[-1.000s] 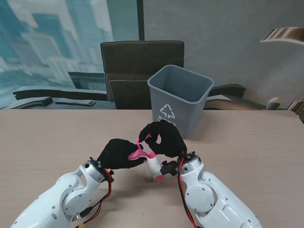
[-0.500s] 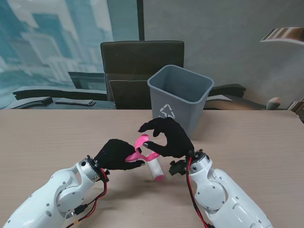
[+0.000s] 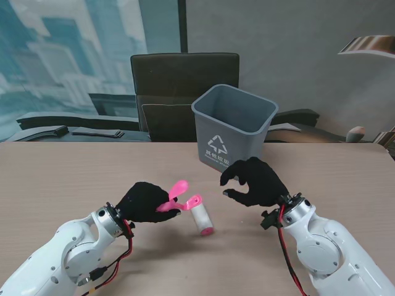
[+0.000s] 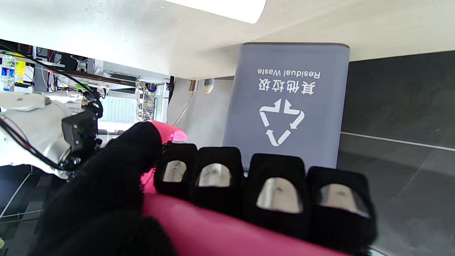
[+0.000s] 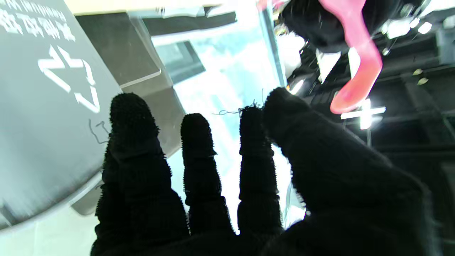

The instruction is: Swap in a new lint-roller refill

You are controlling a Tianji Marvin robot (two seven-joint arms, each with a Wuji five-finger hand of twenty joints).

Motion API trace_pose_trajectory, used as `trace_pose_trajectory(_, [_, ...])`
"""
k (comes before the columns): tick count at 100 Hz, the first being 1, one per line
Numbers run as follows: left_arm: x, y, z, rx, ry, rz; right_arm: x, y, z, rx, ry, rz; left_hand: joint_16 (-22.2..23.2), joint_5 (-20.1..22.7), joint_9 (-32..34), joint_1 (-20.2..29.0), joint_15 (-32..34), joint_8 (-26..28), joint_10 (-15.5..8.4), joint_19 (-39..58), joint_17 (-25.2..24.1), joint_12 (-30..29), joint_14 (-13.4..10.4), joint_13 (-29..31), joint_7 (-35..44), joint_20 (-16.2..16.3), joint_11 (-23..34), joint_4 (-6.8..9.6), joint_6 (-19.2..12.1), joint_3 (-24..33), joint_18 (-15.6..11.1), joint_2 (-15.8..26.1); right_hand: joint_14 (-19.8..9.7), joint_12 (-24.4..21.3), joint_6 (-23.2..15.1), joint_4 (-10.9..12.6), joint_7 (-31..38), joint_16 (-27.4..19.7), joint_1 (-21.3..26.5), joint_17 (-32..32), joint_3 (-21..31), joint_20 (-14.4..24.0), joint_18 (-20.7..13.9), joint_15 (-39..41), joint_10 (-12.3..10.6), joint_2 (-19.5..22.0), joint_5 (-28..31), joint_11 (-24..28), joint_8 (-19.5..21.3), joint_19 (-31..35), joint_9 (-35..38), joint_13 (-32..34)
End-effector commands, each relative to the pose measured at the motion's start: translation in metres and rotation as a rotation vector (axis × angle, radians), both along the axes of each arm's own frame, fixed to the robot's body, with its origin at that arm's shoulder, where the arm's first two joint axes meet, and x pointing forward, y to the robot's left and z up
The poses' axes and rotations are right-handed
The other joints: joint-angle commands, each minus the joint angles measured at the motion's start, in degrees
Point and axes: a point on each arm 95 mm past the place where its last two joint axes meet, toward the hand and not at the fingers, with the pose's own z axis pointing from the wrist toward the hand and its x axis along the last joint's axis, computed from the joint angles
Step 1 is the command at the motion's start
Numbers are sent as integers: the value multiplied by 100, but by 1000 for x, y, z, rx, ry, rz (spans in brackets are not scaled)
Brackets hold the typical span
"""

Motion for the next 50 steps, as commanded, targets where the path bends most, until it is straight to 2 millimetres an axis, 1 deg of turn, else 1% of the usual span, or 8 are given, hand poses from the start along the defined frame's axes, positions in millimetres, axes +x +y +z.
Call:
trace_pose_trajectory(1, [-2,0,1,5,20,-2,4,-6,-20,-62,35,47,123,328,370,-105,1461,191,-185,1637,354,147,26,239,592,132,970,135,-30,141,-372,-73,-1919,107,-218,-275,29,54,179,372,391,479,-282,-144,-139,-373,-1,87,-55,1053,61,-132])
trace_pose_trajectory(8, [-2,1,2,4,35,-5,12,-6,-34,-129,31,125,121,324,369,-118,1462,190,-185,1637,353,142,25,239,593,135,973,129,-40,128,-365,-61,-2000,140,-342,-251,-886,10,83,306,753,465,-315,-310,-183,-505,33,12,460,945,-182,-272])
trace_pose_trajectory(11, [-2,1,2,6,42,-7,15,-4,-41,-159,21,157,120,322,369,-115,1462,190,-185,1637,353,140,25,239,592,135,974,126,-46,127,-366,-56,-2048,145,-387,-114,-1206,-14,-3,276,897,449,-316,-371,-213,-504,0,-1,601,900,-313,-334])
trace_pose_trajectory(13, [-3,1,2,7,46,-8,17,-3,-45,-181,14,178,120,322,369,-114,1463,190,-185,1637,352,139,25,239,592,134,974,124,-47,127,-366,-55,-2084,151,-413,27,-1487,-31,-54,256,954,434,-322,-408,-240,-482,0,-6,874,874,-398,-370])
trace_pose_trajectory(15, [-3,2,2,8,49,-9,19,-1,-48,-199,4,197,119,322,369,-122,1463,189,-185,1637,352,138,25,239,591,133,975,120,-49,122,-365,-49,-2120,159,-452,126,-1599,-49,-92,229,1024,419,-325,-453,-255,-499,-80,-12,960,845,-514,-426])
trace_pose_trajectory(31, [-5,4,4,14,69,-13,30,10,-64,-257,-50,273,116,306,368,-135,1464,189,-185,1637,347,131,25,239,584,115,977,93,-72,110,-362,-35,-2210,354,-736,171,-1791,-106,75,-75,1294,386,-283,-571,-282,-823,-735,159,971,746,-1593,-1061])
trace_pose_trajectory(42, [-6,8,6,22,58,-2,38,15,-70,-278,-69,295,114,296,368,-127,1465,189,-185,1632,345,127,25,238,578,93,979,74,-74,108,-361,-33,-2166,373,-813,171,-1893,-170,273,-342,1423,381,-252,-640,-212,-870,-1108,147,875,712,-2260,-1563])
trace_pose_trajectory(50, [-7,11,6,35,49,12,43,20,-74,-290,-76,315,113,294,367,-123,1465,190,-185,1634,345,124,25,238,576,77,980,59,-74,105,-358,-32,-2117,303,-867,168,-1869,-262,384,-600,1493,357,-218,-724,-157,-898,-1194,121,807,651,-2650,-1965])
